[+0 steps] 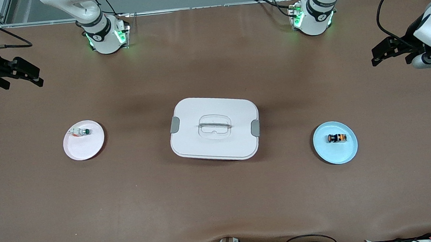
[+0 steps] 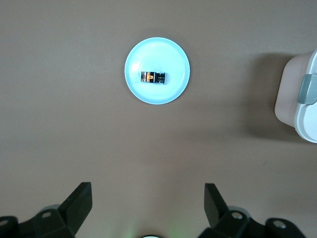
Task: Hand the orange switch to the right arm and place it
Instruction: 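Move the left gripper toward the black-orange switch on the blue plate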
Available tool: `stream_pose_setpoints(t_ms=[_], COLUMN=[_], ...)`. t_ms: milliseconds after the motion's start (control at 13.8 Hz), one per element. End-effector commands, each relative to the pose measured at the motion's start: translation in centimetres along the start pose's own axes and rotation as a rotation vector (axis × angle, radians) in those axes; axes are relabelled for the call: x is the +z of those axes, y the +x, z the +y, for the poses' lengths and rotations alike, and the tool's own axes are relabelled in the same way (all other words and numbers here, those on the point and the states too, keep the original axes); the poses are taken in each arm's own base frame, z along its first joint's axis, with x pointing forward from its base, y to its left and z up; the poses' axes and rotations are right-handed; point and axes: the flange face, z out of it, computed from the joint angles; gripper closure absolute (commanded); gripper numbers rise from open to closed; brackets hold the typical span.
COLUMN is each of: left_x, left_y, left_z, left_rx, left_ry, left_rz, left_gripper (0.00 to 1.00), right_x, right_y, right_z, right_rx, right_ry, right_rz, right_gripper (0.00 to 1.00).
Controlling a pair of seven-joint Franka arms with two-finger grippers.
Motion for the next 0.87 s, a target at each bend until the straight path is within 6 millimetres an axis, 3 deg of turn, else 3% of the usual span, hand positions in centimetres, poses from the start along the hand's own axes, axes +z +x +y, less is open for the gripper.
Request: stream_pose_setpoints(t_ms=[0, 797], left_x=[-0.31, -1.11], left_y=[0.15, 0.21], left_z=[-0.26, -1.24], left_rx=[0.023, -0.017], left_ry=[0.017, 0.009], left_rz=[-0.008, 0.008], left_gripper=[0.00, 0.00], right_x=[-0.14, -0.06], right_y=[-0.30, -0.25], right_z=[0.37, 0.37], right_rx=[0.007, 0.006], right_ry=[-0.010, -0.011], right_rz=[-0.001, -0.002], right_gripper=[0.00, 0.00])
